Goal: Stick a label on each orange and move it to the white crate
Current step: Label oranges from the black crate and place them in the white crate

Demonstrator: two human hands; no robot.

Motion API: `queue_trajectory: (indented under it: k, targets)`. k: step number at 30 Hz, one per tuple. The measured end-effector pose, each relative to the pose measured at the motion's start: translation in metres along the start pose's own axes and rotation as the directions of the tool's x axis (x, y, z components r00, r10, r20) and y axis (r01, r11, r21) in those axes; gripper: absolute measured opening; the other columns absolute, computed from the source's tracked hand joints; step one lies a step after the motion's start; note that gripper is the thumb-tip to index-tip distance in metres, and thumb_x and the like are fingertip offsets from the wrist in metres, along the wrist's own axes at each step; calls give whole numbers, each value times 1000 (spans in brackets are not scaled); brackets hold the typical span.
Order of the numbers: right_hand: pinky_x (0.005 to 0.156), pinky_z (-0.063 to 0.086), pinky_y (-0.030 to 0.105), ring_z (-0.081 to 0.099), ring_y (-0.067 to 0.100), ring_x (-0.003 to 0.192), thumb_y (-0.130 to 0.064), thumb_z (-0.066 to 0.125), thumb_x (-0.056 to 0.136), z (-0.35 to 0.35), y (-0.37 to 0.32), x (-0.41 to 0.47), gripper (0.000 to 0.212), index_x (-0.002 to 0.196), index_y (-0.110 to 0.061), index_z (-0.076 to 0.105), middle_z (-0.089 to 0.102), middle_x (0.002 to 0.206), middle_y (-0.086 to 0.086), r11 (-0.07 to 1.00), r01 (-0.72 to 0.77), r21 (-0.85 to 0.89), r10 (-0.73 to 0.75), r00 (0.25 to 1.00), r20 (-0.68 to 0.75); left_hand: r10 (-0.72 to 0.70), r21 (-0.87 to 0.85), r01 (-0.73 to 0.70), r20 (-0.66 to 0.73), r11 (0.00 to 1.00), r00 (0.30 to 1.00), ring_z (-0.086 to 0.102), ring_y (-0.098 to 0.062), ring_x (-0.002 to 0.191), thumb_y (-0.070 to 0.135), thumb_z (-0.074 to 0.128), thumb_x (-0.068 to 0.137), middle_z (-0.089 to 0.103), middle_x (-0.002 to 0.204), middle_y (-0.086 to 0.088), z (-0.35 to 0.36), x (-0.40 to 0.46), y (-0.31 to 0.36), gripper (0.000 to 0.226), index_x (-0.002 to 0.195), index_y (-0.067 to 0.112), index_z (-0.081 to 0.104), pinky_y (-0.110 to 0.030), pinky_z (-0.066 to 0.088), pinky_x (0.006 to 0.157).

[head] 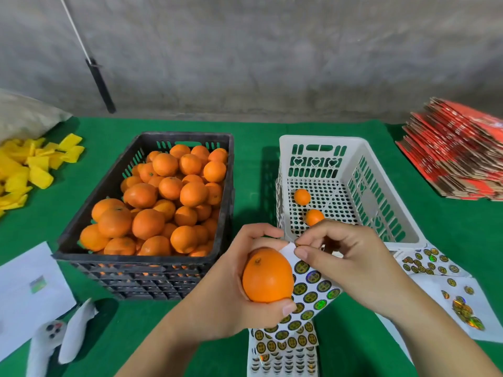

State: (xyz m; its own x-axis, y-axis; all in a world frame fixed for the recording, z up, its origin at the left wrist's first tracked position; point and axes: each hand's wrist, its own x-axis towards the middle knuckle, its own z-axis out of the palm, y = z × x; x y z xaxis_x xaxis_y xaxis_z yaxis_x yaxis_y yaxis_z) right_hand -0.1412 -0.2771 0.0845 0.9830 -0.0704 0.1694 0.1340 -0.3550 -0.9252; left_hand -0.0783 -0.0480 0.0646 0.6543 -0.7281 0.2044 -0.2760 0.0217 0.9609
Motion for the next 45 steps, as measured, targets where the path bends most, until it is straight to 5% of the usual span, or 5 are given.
queue_trajectory:
  k: [9,20,36,40,45]
  targets:
    - [72,57,38,68,18,83,-25,74,97,6,18,-6,13,101,-14,78,69,98,-6,686,368,-627,-394,913,105,-59,85,57,26,995,998,62,-22,119,31,90,81,57,134,9,3,-2,-7,84,147,36,38,-34,59,89]
    - [73,49,18,63,4,84,-24,62,101,13,15,-14,9,102,-21,70,65,92,-13,810,308,-499,-495,815,-301,-188,12,188,26,982,982,68,-17,100,42,92,77,61,118,12,6,-2,-11,74,139,33,52,-37,61,76]
    - [107,42,27,38,1,138,-71,69,83,44,7,-38,86,156,-43,31,34,146,-27,792,252,-556,-237,966,100,-264,-395,216,-70,893,962,69,-24,120,71,81,70,72,129,-2,23,1,-11,70,129,37,68,-31,58,92]
    - [101,42,26,37,5,135,-71,71,80,47,3,-33,82,151,-44,40,37,141,-27,770,279,-573,-314,948,39,-417,-740,262,-27,619,909,66,-32,126,81,61,82,69,135,-11,25,5,-5,76,127,22,73,-43,59,95]
    - [101,41,31,36,4,135,-57,84,77,23,9,-17,81,146,-54,42,34,139,-22,845,255,-471,-343,933,-111,-601,-776,240,-213,583,771,74,-40,98,22,68,95,74,116,-23,19,15,-18,25,117,12,74,-48,63,78]
